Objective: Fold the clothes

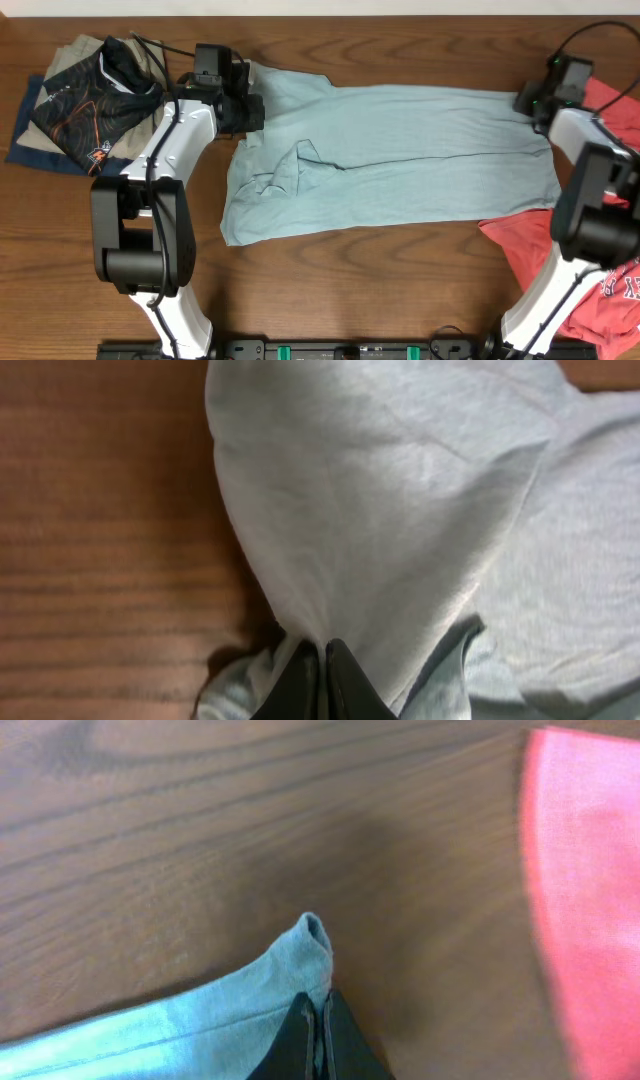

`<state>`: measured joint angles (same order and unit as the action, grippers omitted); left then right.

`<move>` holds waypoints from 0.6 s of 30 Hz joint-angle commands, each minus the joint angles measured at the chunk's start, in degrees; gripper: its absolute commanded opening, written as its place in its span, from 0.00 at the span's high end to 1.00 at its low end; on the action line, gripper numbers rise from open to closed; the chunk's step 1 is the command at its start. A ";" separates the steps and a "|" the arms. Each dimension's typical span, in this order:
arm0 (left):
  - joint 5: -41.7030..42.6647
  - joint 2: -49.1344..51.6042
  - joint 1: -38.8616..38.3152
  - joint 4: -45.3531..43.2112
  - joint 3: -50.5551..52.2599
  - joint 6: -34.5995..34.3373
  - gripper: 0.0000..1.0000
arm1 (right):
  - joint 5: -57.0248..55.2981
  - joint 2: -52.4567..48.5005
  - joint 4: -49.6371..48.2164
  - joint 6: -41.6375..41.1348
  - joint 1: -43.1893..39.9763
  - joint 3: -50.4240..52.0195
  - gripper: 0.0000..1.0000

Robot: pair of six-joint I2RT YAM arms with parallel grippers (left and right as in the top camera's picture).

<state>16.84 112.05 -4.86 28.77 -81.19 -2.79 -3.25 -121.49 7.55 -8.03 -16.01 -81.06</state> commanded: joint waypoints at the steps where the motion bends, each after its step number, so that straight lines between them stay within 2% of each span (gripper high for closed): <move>1: 0.70 -2.89 0.09 1.62 0.11 -0.07 0.94 | -1.51 6.10 4.26 0.61 -1.22 0.04 0.99; 9: 0.70 -8.28 0.09 11.13 0.11 -0.09 0.94 | -2.62 12.52 20.06 1.90 -1.73 0.04 0.99; 14: 0.70 -9.88 0.09 19.26 0.11 -0.37 0.94 | -11.50 13.40 30.73 1.90 -2.08 0.04 0.99; 18: 0.61 -9.94 0.15 25.16 0.11 -0.76 0.94 | -15.43 13.40 35.60 1.97 -3.10 0.07 0.99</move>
<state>17.47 102.72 -4.89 51.96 -81.06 -2.98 -12.56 -109.54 41.91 -6.90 -17.82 -80.93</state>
